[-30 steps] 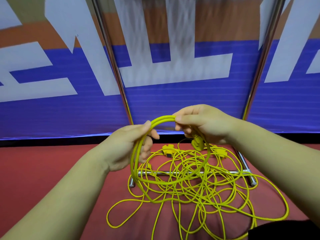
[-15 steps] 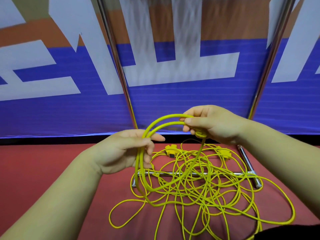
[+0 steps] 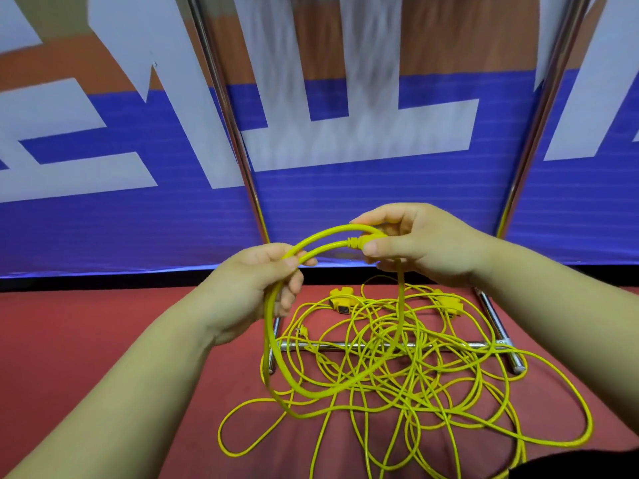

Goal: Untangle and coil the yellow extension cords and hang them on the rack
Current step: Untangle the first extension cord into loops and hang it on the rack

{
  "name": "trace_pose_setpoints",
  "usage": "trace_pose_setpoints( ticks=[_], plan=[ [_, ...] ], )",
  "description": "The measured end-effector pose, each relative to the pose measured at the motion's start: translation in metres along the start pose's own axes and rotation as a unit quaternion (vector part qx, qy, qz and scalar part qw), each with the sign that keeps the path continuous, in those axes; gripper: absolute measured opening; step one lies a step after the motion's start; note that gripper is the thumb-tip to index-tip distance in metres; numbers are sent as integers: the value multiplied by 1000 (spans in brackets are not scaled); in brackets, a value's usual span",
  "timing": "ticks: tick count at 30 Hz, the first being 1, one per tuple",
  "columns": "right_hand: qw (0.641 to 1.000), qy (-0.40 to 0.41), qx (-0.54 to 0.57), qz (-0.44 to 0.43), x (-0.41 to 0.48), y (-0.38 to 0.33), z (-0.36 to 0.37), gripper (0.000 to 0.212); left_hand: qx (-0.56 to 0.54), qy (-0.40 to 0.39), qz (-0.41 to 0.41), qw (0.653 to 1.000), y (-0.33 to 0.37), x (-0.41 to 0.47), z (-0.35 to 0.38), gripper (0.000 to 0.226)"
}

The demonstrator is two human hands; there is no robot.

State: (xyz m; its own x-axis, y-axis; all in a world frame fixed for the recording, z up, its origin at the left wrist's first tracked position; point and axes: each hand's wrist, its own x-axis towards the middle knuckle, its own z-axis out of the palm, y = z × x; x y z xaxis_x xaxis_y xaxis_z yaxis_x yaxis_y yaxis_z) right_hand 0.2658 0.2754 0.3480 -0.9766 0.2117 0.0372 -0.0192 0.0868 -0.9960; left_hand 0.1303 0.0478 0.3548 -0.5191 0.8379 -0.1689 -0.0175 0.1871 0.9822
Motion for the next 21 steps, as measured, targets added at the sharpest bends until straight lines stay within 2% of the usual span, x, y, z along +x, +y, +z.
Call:
trace_pose_setpoints(
  ticks=[3, 5, 6, 8, 11, 14, 17, 21],
  plan=[
    [999, 17, -22, -25, -1, -4, 6, 24, -60, -138, -97, 984, -1, -6, -6, 28],
    [997, 15, -65, -38, -3, -5, 12, 22, -85, -201, -130, 967, 0, -9, -3, 33],
    [995, 20, -87, -43, -3, -7, 15, 22, -96, -199, -139, 965, 2, -8, 1, 32],
    [993, 38, -105, -47, -3, -8, 18, 21, -104, -141, -146, 974, 4, -4, 7, 38],
    [997, 35, -73, -19, -1, -6, 17, 22, -69, -65, -90, 991, -1, 4, 6, 46],
    [999, 49, -20, -6, 1, -2, 13, 15, -22, -31, -37, 999, -5, 9, 0, 32],
    [994, 102, -27, -24, 2, 0, 8, 2, -49, -48, -47, 997, -2, 6, 2, 18],
    [989, 113, -79, -51, 5, 5, 11, 4, -8, -83, -45, 996, 4, 0, 14, 23]
  ],
)
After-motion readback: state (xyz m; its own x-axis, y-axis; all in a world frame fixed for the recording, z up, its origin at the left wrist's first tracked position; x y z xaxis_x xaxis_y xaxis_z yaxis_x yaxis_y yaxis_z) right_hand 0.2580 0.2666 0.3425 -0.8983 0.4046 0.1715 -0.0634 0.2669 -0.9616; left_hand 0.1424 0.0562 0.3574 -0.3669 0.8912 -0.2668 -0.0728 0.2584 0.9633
